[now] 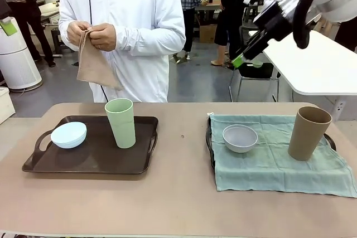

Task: Set up a tray with a mat and arrange the tableware.
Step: Pick up the Picnic Bowl and Reusable plastic cup from the Handle tray in front of the human's position and hold them in the air.

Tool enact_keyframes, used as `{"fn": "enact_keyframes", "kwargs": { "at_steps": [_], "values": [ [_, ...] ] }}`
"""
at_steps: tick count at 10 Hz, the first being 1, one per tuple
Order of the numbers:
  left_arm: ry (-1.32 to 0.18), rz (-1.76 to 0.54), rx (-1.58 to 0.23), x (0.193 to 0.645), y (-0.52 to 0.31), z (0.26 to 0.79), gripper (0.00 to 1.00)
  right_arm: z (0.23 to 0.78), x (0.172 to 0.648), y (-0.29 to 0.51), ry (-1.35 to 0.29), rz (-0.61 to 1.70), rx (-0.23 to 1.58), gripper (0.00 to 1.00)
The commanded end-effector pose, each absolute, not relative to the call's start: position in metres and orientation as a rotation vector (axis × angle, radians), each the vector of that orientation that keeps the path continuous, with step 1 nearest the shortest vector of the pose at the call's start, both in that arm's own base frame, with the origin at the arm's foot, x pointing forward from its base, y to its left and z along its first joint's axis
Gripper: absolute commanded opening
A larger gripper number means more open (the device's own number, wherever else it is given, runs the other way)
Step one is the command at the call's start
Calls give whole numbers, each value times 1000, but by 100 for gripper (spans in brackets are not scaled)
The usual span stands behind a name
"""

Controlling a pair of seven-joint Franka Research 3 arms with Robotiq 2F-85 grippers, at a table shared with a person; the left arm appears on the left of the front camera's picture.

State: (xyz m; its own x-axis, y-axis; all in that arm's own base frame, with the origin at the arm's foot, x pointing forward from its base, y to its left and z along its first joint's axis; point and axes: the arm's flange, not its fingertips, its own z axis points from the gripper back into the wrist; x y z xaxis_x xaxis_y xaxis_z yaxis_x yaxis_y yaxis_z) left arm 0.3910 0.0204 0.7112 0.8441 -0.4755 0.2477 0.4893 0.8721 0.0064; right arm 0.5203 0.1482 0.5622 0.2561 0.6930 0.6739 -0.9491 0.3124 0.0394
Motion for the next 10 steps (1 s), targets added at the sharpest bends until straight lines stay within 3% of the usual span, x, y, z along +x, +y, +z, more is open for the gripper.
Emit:
{"fn": "enact_keyframes", "kwargs": {
  "at_steps": [1,2,4,7,9,10],
  "values": [
    [-241,-507,-45,390,19,713,100,544,517,163,-591,1205,514,100],
    [-209,-450,-49,416,27,681,100,525,532,173,-627,1264,524,100],
    [-192,-406,-97,453,26,611,100,472,583,275,-635,1449,544,100],
    [-120,-377,-217,471,24,497,100,426,608,405,-664,1650,597,100],
    [-167,-318,-257,469,22,487,100,427,598,413,-587,1659,629,100],
    [-94,-357,-198,475,26,476,100,406,585,422,-634,1636,620,100]
  ]
}}
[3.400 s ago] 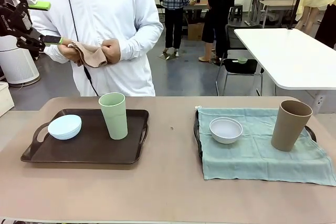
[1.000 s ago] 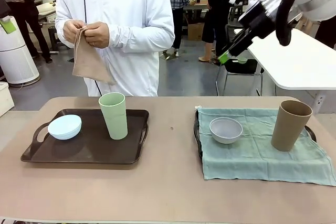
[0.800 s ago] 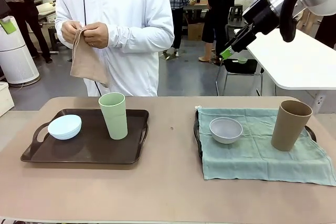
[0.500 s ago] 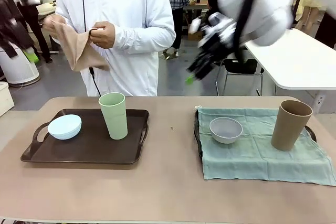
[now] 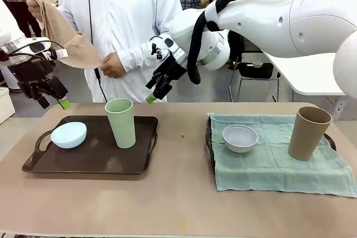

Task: Set up a tray with a mat and arrange the tableware.
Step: Pick up the Picnic Bowl and Reusable plastic cup from the Handle tray in front of the human's position and hold them in the air.

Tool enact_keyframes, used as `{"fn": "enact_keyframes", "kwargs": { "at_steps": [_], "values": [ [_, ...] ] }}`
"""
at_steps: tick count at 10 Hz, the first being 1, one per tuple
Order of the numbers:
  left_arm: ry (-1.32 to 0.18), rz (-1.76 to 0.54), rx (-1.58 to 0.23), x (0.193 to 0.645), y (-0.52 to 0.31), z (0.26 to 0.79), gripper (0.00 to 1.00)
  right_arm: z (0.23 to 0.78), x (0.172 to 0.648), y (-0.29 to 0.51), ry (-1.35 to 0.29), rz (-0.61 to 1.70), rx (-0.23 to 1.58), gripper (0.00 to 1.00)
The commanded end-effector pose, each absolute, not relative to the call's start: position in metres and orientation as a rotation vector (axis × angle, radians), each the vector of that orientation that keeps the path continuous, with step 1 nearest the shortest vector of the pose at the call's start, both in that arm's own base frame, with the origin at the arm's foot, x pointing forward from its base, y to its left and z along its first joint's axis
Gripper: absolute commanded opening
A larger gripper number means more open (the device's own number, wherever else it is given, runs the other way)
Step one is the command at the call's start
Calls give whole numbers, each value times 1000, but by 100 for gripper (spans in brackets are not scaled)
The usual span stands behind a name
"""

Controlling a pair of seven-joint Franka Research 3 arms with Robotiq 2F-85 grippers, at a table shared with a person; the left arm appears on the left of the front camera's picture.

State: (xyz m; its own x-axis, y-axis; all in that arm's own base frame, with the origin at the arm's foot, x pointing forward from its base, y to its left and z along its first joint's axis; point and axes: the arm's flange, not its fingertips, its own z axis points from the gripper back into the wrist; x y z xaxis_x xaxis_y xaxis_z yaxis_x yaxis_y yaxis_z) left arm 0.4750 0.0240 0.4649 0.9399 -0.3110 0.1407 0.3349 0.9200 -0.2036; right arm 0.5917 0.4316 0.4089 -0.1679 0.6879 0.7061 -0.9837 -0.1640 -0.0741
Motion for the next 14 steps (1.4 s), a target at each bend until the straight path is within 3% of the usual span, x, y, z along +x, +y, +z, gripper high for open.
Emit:
{"fn": "enact_keyframes", "kwargs": {
  "at_steps": [1,3,4,6,9,10,12,14],
  "values": [
    [-94,-357,-198,475,26,476,100,406,585,422,-634,1636,620,100],
    [-94,-357,-198,475,26,476,100,409,592,430,-640,1659,633,100],
    [-106,-343,-215,476,24,470,100,395,594,431,-571,1644,798,100],
    [-120,-308,-202,481,33,466,100,378,586,426,-527,1683,923,100],
    [-206,-133,-245,485,44,471,100,386,554,414,-483,1656,816,100],
    [-128,-296,-212,481,41,465,100,370,576,426,-474,1691,900,100],
    [-155,-234,-223,483,48,467,100,370,576,426,-474,1691,900,100],
    [-174,-179,-124,493,41,442,100,365,574,436,-453,1684,868,100]
  ]
}}
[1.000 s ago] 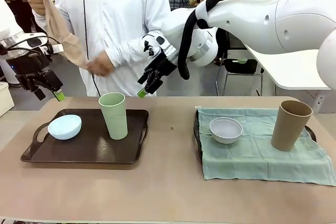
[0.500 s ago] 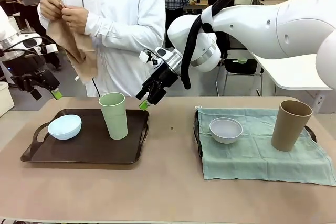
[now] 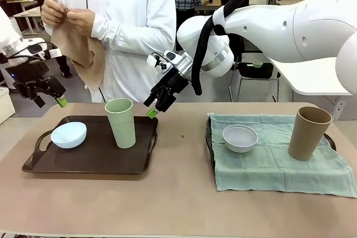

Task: Set up a tray with a mat and arrange the tableware.
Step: Pick up the Picnic Bowl and Reusable plastic cup from the Handle tray in front of the human's position and hold them in the air.

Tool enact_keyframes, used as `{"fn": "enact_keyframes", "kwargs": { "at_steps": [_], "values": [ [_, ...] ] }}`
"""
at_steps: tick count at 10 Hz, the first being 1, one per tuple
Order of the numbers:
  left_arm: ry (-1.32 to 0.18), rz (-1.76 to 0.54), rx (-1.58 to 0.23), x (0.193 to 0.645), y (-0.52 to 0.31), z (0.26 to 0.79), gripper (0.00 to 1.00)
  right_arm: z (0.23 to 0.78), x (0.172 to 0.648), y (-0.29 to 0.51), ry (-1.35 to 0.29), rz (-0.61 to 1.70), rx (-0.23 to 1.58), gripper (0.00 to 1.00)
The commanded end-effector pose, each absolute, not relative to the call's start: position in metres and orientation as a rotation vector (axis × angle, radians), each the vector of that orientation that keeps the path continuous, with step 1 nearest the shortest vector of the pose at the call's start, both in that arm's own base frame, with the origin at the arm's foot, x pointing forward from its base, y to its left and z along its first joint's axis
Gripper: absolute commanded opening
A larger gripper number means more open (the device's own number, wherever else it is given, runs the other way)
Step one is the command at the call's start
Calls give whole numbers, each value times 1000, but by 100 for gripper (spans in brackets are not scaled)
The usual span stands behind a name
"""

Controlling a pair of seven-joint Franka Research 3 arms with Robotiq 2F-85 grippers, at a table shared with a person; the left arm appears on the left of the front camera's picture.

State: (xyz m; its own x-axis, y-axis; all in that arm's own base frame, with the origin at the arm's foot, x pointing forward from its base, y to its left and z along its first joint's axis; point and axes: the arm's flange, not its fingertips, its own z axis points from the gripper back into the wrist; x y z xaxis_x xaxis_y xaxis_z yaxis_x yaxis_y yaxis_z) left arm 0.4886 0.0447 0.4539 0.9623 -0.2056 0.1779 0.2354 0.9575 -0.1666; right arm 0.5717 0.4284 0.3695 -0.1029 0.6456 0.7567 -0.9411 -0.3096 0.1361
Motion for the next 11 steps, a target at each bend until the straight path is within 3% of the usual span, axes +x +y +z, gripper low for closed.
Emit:
{"fn": "enact_keyframes", "kwargs": {
  "at_steps": [1,6,11],
  "values": [
    [-183,-152,-91,491,45,434,100,357,571,440,-436,1649,857,100],
    [-189,-154,-27,495,51,413,100,341,560,463,-437,1699,704,100],
    [-148,-165,14,499,48,392,100,335,548,483,-428,1732,744,100]
  ]
}}
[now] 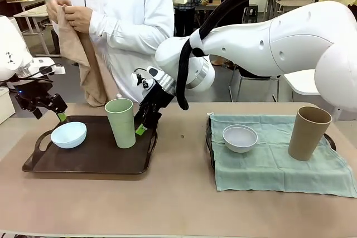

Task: Set up a tray with a mat and arrange the tableware.
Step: Pick up the Picnic Bowl and Reusable plastic cup from the Handle tray in front of the human's position and hold them in the air.

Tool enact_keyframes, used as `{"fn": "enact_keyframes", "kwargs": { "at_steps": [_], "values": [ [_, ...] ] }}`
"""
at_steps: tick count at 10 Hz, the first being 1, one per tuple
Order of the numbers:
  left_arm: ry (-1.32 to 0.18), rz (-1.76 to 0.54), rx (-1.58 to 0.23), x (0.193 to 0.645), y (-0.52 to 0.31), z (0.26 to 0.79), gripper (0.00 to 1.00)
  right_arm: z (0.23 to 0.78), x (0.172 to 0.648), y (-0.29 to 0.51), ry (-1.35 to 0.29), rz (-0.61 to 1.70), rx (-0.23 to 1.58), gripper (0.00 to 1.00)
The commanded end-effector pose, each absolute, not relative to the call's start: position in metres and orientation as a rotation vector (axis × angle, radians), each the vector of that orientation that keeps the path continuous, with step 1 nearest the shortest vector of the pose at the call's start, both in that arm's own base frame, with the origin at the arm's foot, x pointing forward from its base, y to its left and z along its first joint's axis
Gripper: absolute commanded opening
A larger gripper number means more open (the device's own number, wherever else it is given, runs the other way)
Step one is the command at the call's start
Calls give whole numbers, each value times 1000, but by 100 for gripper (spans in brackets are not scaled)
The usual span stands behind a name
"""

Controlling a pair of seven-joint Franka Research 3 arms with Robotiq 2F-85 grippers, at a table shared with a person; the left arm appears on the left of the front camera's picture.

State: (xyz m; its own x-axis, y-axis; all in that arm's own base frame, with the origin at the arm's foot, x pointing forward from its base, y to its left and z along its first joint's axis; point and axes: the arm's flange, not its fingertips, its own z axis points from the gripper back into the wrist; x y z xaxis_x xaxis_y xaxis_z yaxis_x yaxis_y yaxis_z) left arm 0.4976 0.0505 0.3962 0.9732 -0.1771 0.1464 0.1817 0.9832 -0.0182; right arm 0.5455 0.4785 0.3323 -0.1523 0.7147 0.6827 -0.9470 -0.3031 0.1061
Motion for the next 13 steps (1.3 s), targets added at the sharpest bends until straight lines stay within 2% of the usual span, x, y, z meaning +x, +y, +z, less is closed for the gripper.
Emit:
{"fn": "enact_keyframes", "kwargs": {
  "at_steps": [1,6,13],
  "values": [
    [-142,-175,20,500,46,388,100,335,549,484,-441,1732,746,100],
    [-125,-182,29,499,45,368,100,332,556,505,-469,1694,811,100],
    [-34,-147,-68,507,45,341,100,329,558,520,-467,1721,843,100]
  ]
}}
